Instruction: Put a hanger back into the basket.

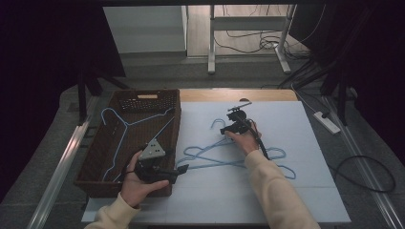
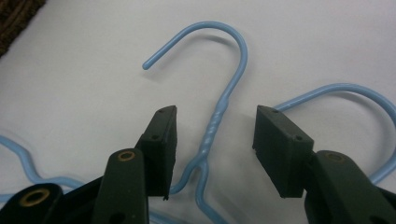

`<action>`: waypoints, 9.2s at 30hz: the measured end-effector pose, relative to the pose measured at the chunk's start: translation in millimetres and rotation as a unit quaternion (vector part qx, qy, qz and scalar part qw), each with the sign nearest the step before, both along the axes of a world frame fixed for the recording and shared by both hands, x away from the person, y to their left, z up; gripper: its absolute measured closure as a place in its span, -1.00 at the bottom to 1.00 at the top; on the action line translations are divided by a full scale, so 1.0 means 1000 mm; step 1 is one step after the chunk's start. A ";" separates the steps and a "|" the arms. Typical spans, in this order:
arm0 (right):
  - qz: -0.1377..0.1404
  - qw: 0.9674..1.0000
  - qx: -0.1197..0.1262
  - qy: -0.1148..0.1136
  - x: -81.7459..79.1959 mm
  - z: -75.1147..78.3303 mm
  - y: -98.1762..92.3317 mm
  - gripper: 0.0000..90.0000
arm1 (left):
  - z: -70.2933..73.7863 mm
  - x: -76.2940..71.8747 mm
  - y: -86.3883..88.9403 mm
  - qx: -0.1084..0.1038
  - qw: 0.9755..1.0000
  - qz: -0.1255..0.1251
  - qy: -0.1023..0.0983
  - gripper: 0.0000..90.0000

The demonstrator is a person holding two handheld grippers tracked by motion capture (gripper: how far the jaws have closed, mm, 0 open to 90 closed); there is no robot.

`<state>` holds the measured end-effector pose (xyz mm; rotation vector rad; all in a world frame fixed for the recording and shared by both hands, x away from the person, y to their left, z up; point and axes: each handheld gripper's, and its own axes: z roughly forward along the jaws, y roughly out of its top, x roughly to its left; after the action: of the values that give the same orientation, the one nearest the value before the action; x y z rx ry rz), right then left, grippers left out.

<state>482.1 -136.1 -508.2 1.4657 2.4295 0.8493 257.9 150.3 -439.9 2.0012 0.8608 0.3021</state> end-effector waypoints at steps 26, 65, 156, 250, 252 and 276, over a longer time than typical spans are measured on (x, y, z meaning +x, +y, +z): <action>-0.036 0.999 0.018 0.036 0.005 -0.002 0.007 0.90 | 0.000 0.000 0.000 -0.001 1.000 0.000 -0.001 -0.53; 0.001 0.991 0.112 -0.075 -0.056 0.070 -0.024 0.91 | 0.003 0.001 -0.006 0.005 1.000 0.000 -0.001 -0.52; 0.075 0.955 0.199 -0.206 -0.161 0.103 -0.117 -0.19 | 0.064 0.025 -0.007 -0.094 0.996 -0.003 0.010 0.93; 0.017 0.974 0.135 -0.182 -0.158 0.041 -0.163 -0.38 | -0.002 0.040 0.164 -0.041 0.982 0.175 0.063 0.93; 0.018 0.974 0.135 -0.182 -0.158 0.041 -0.163 -0.38 | -0.003 0.041 0.162 -0.037 0.982 0.175 0.067 0.93; 0.020 0.974 0.135 -0.180 -0.158 0.041 -0.162 -0.38 | -0.015 0.055 0.156 0.046 0.972 0.190 0.128 0.62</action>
<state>324.3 -298.0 -467.3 1.2117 2.1421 1.3661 313.1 306.7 -455.3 1.9787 1.4226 0.3051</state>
